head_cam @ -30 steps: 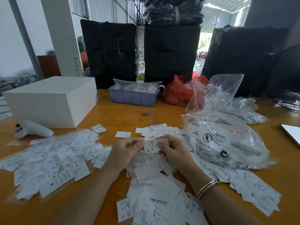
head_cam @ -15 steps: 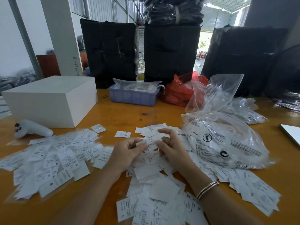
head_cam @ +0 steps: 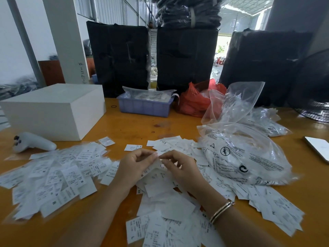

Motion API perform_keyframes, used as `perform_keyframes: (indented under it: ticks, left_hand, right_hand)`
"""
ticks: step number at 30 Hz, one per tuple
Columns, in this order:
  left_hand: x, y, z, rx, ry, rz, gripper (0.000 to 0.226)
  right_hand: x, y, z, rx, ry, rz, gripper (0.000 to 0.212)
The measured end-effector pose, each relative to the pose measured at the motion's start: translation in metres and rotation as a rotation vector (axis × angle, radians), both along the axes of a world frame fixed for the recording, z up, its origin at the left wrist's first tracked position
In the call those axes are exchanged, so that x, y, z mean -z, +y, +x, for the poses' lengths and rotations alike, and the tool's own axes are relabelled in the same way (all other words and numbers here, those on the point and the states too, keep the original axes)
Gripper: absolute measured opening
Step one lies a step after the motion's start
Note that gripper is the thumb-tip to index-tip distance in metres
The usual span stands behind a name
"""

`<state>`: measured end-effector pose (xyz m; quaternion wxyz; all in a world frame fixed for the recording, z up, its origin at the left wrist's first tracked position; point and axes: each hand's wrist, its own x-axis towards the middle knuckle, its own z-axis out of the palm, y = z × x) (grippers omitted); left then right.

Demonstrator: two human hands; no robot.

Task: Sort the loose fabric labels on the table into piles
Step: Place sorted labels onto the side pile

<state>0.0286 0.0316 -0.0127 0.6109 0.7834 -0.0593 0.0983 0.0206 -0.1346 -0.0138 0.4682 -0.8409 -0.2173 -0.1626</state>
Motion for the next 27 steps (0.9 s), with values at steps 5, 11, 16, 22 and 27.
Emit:
perform_keyframes:
  ticks: [5, 11, 16, 22, 27]
  left_hand:
    - [0.004, 0.011, 0.008, -0.200, -0.056, 0.159, 0.004]
    - [0.007, 0.023, 0.011, -0.435, -0.137, 0.510, 0.026]
    - [0.009, 0.039, 0.014, -0.549, -0.061, 0.797, 0.023]
    - [0.009, 0.034, 0.017, -0.529, -0.170, 0.882, 0.022]
    - [0.011, 0.017, 0.012, -0.258, -0.392, 0.774, 0.012]
  right_hand:
    - [-0.025, -0.029, 0.014, 0.359, -0.161, 0.153, 0.018]
    - [-0.041, -0.103, 0.039, 0.794, -0.130, 0.193, 0.030]
    - [-0.033, -0.153, 0.055, 0.893, 0.338, -0.458, 0.025]
    - [-0.026, -0.151, 0.052, 0.897, 0.407, -0.579, 0.020]
    - [-0.028, -0.150, 0.047, 0.939, 0.364, -0.525, 0.033]
